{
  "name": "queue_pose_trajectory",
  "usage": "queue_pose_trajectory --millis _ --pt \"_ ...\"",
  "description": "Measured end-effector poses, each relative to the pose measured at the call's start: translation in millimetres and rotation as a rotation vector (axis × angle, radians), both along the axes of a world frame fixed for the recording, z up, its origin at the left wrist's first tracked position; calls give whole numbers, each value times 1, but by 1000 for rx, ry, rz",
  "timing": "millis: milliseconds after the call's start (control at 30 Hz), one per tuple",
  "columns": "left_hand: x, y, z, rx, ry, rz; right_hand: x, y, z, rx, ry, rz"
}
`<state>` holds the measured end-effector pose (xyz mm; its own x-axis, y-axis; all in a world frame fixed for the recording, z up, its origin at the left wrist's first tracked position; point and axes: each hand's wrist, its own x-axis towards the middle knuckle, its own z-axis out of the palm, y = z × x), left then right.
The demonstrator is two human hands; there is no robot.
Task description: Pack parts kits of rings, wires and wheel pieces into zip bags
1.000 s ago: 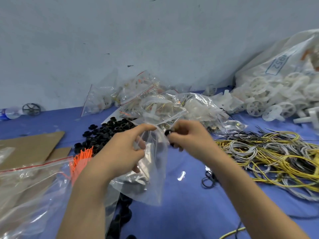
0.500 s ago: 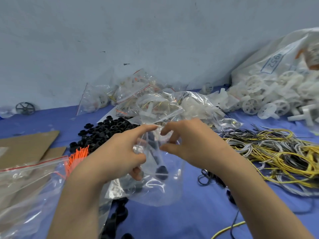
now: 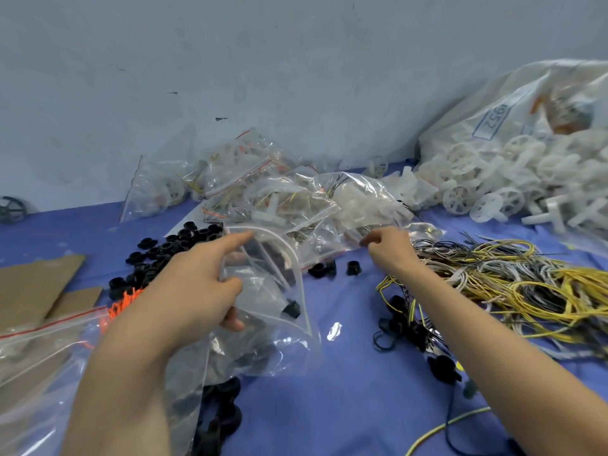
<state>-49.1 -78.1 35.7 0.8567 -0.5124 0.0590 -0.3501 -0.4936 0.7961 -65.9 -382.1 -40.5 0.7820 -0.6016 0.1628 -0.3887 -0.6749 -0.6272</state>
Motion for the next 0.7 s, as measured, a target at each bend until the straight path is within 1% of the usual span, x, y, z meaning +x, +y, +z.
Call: queue_pose_trajectory --millis 67,133,233,300,400,467,567,633,700 --pt "3 4 -2 2 4 17 19 -9 -1 136 82 69" --pt "5 8 -3 0 4 40 30 -17 -4 300 76 64" --pt "7 11 -2 -26 6 64 40 -21 -13 396 41 -2" --pt "7 11 -2 -38 3 67 43 -21 -20 449 -18 -53" --pt "5 10 0 -31 -17 59 41 -19 -20 567 -278 -177" --pt "3 9 1 -28 -26 43 32 -10 -7 605 -458 -174" --pt "-1 3 4 -7 -64 25 11 13 28 646 -669 -81" --pt "-5 -3 6 41 -123 15 -8 30 56 778 -824 32" --pt "-9 -10 7 101 -178 -18 -32 47 84 948 -959 192"
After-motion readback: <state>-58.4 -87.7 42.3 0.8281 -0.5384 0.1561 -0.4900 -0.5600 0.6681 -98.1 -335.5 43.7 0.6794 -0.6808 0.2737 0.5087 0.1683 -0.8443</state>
